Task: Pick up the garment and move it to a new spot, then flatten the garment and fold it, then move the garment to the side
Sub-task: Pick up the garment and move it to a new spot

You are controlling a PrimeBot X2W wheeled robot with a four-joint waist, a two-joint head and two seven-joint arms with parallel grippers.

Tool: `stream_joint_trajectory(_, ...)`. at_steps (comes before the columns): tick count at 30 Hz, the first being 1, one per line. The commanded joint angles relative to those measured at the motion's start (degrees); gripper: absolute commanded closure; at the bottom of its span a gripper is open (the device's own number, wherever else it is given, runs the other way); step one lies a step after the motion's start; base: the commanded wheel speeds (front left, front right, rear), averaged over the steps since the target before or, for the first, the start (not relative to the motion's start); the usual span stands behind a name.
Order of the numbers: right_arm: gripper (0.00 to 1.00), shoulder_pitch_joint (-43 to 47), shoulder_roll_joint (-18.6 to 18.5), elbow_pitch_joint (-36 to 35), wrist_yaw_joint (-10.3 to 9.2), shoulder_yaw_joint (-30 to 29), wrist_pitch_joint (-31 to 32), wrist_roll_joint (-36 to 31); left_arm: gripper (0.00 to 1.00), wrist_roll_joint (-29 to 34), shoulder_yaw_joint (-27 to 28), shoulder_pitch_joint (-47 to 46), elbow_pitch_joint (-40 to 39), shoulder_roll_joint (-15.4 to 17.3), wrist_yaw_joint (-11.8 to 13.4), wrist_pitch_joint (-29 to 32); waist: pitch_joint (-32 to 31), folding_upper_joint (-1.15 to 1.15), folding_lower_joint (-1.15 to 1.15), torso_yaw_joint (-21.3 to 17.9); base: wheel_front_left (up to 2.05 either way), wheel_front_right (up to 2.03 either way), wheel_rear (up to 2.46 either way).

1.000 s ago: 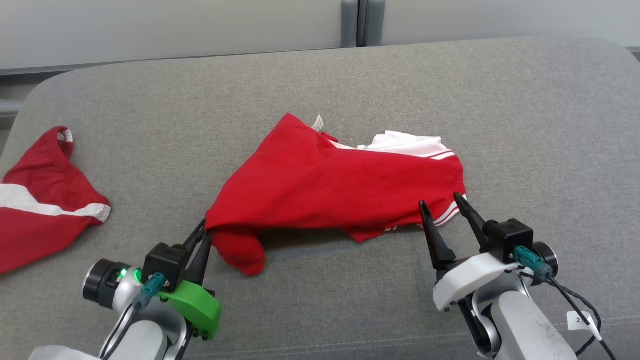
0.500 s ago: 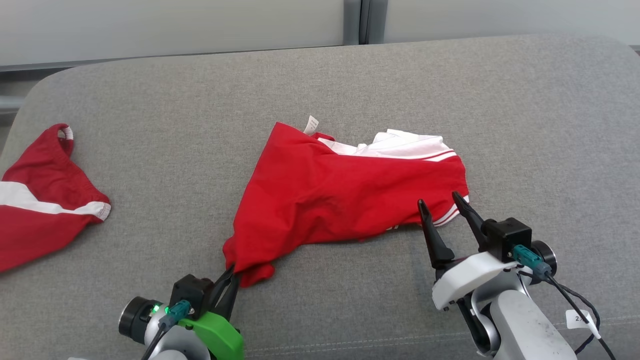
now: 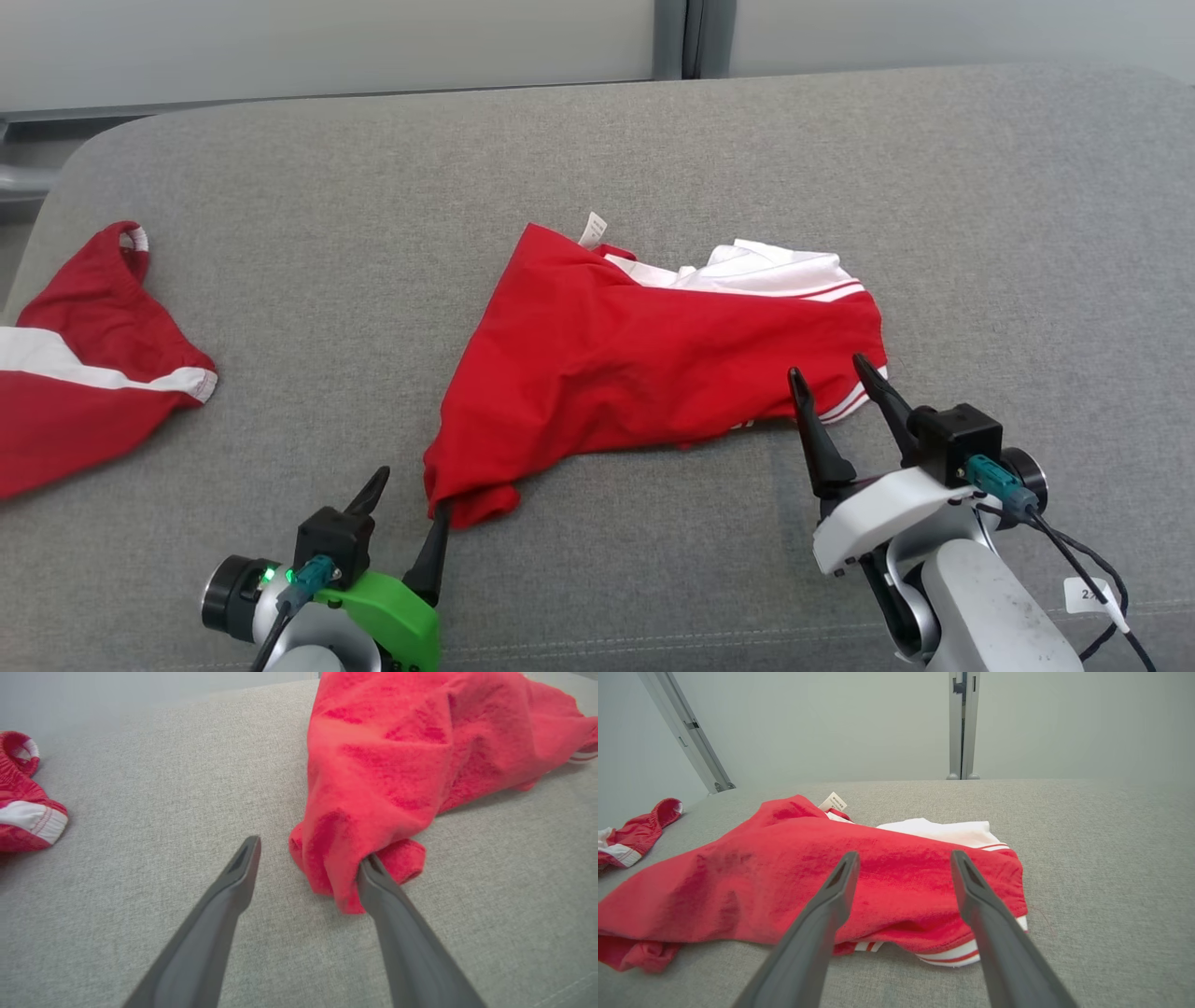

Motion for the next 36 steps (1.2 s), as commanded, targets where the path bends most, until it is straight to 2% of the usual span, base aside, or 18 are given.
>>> stream_joint_trajectory(1,0.00,0.38,-0.20,-0.19,0.00,-0.21,-0.15,0.05,0.00,0.34,-0.04,1.01,-0.92,0.01,0.63,-0.33,0.10,0.00,0.00,0.42,0.00,0.00,0.00)
stream_joint_trajectory(9,0.00,-0.05,-0.13,-0.23,0.00,-0.22,-0.15,-0.09,0.00,1.09,-2.99,4.39,-6.97,-0.99,1.74,1.84,0.99,0.00,0.00,1.40,0.00,0.00,0.00)
stream_joint_trajectory(14,0.00,-0.35,-0.10,-0.04,0.00,-0.15,-0.15,-0.27,0.00,0.74,-4.26,4.91,-7.66,-1.68,1.12,3.30,1.41,0.00,0.00,1.62,0.00,0.00,0.00)
stream_joint_trajectory(20,0.00,-0.81,-0.08,0.23,0.00,0.68,-0.15,0.14,0.00,-0.02,-4.63,2.88,-2.86,-2.37,0.37,3.77,1.58,0.00,0.00,0.71,0.00,0.00,0.00)
stream_joint_trajectory(30,0.00,-1.34,-0.42,0.45,0.00,1.21,-0.14,0.58,0.00,-1.96,-2.63,-2.51,7.96,-4.73,-0.85,0.74,1.42,0.00,0.00,-1.36,0.00,0.00,0.00)
stream_joint_trajectory(35,0.00,-1.15,-0.44,0.52,0.00,1.19,-0.14,0.61,0.00,-2.26,-2.31,-3.58,10.41,-5.75,-1.71,-0.28,1.23,0.00,0.00,-1.87,0.00,0.00,0.00)
stream_joint_trajectory(36,0.00,-1.10,-0.45,0.56,0.00,1.11,-0.14,0.56,0.25,-2.32,-2.34,-3.74,11.05,-5.85,-1.99,-0.48,1.18,0.00,0.00,-1.95,0.00,0.00,0.00)
